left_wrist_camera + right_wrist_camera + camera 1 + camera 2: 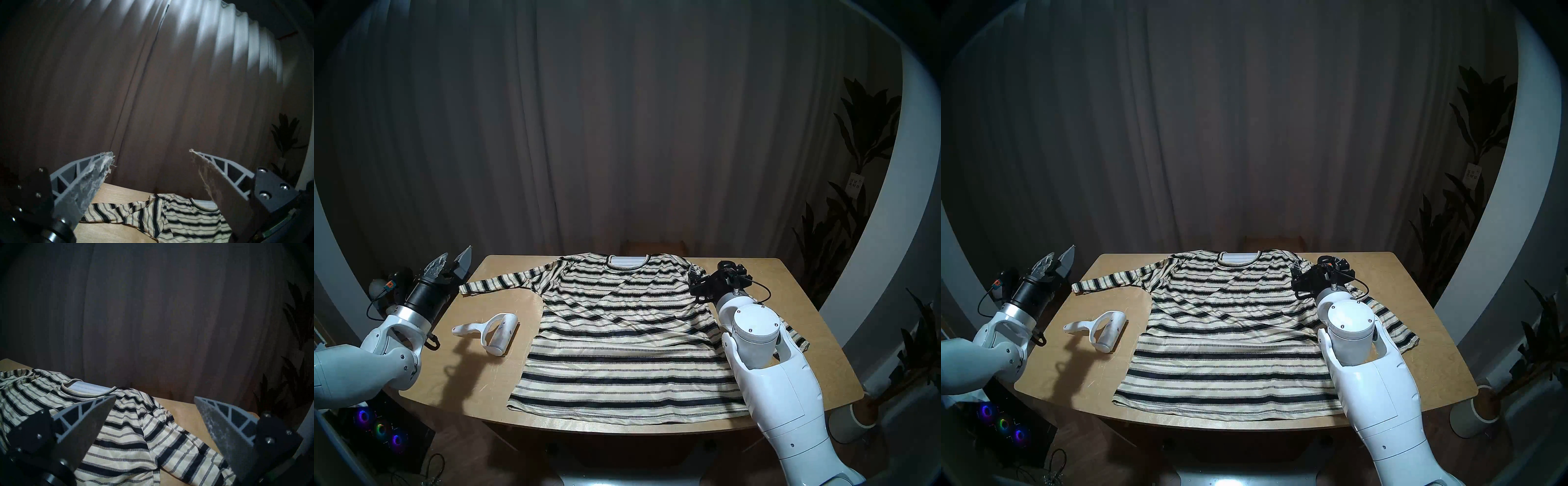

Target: Use the fur roller to clean a top

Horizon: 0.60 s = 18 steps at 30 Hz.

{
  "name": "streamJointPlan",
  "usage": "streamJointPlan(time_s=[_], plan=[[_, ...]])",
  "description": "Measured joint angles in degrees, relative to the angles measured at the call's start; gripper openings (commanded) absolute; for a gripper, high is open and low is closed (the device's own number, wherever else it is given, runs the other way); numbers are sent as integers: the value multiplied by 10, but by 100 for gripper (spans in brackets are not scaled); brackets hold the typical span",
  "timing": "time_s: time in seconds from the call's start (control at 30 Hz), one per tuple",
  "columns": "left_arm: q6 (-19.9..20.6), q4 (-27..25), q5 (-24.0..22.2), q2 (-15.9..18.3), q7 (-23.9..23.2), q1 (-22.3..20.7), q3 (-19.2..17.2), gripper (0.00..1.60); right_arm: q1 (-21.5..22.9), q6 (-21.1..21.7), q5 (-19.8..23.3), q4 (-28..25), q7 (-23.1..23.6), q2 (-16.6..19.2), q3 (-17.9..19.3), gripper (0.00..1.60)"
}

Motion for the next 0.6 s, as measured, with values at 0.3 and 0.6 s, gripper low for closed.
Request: streamJointPlan(time_s=[0.3,0.6], plan=[[55,19,70,4,1,-16,0,160,16,-9,-9,31,-3,0,-12,160],[122,40,129,6,30,-40,-1,160,40,-19,-17,80,-10,-9,-28,160]])
